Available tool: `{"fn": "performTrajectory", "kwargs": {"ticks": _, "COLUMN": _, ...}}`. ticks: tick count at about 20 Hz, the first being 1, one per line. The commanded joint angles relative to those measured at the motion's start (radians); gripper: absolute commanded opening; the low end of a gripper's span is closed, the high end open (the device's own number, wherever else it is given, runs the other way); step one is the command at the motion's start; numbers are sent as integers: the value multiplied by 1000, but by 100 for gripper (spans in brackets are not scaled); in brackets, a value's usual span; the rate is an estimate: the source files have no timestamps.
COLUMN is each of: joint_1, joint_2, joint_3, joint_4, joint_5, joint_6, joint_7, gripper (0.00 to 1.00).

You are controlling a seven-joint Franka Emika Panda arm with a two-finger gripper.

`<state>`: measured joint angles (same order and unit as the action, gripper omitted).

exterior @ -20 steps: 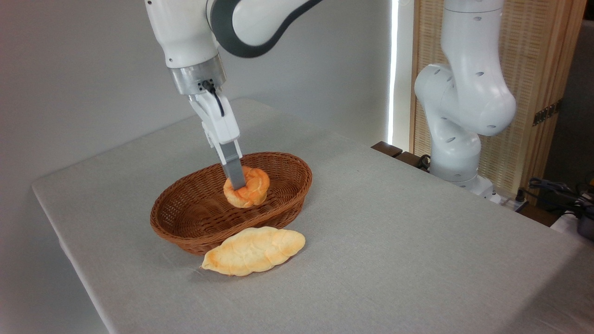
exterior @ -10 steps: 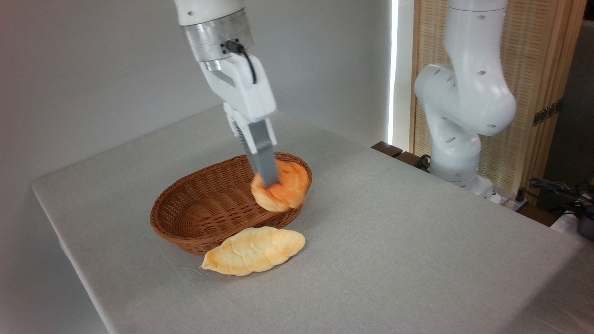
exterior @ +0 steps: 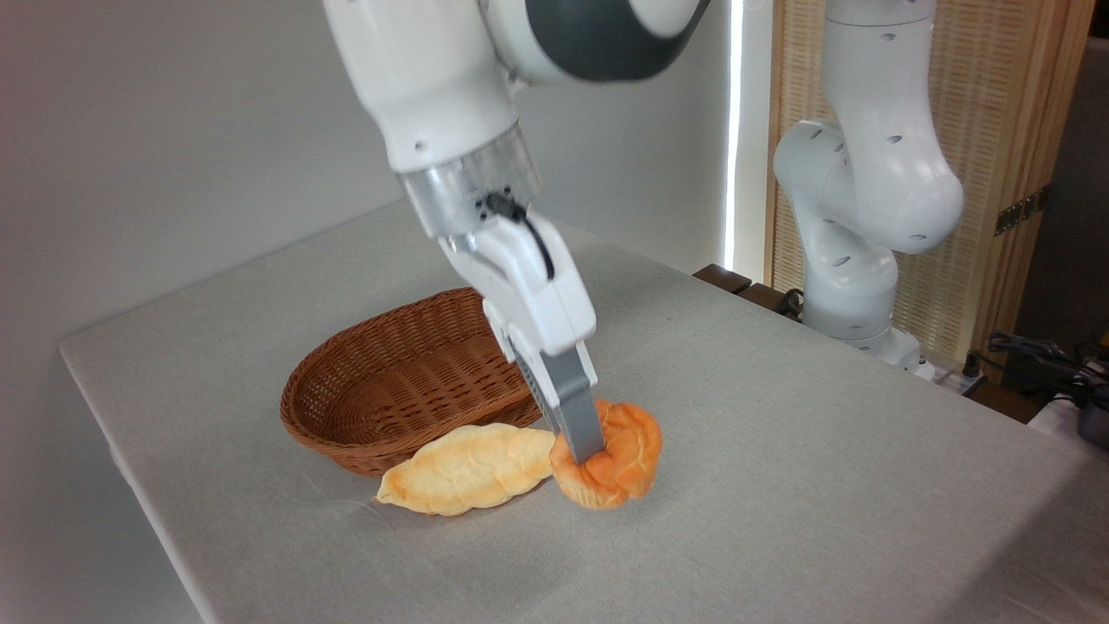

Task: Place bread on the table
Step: 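Carry the roll over the basket rim and lower it beside the flat loaf, then open the gripper and raise it away from the roll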

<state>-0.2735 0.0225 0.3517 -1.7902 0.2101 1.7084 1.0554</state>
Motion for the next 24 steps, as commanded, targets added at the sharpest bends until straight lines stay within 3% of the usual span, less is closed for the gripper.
{"fn": "performTrajectory", "kwargs": {"ticks": 1, "joint_1": 19, "joint_2": 1, "joint_3": 7, "joint_4": -8, "joint_5": 17, "joint_6": 11, "joint_7": 9, "gripper": 89}}
{"fn": "performTrajectory", "kwargs": {"ticks": 2, "joint_1": 22, "joint_2": 2, "joint_3": 7, "joint_4": -9, "joint_5": 17, "joint_6": 11, "joint_7": 6, "gripper": 100}}
{"fn": "performTrajectory", "kwargs": {"ticks": 17, "joint_1": 23, "joint_2": -3, "joint_3": 4, "joint_4": -9, "joint_5": 11, "joint_6": 11, "joint_7": -2, "gripper": 100}}
{"fn": "performTrajectory", "kwargs": {"ticks": 20, "joint_1": 49, "joint_2": -16, "joint_3": -6, "joint_4": 8, "joint_5": 0, "joint_6": 5, "joint_7": -3, "gripper": 100}}
{"fn": "performTrajectory", "kwargs": {"ticks": 21, "joint_1": 63, "joint_2": -21, "joint_3": -22, "joint_4": 35, "joint_5": -20, "joint_6": -4, "joint_7": -11, "gripper": 100}}
{"fn": "performTrajectory", "kwargs": {"ticks": 24, "joint_1": 151, "joint_2": -21, "joint_3": -112, "joint_4": 121, "joint_5": -150, "joint_6": -16, "joint_7": -115, "gripper": 100}}
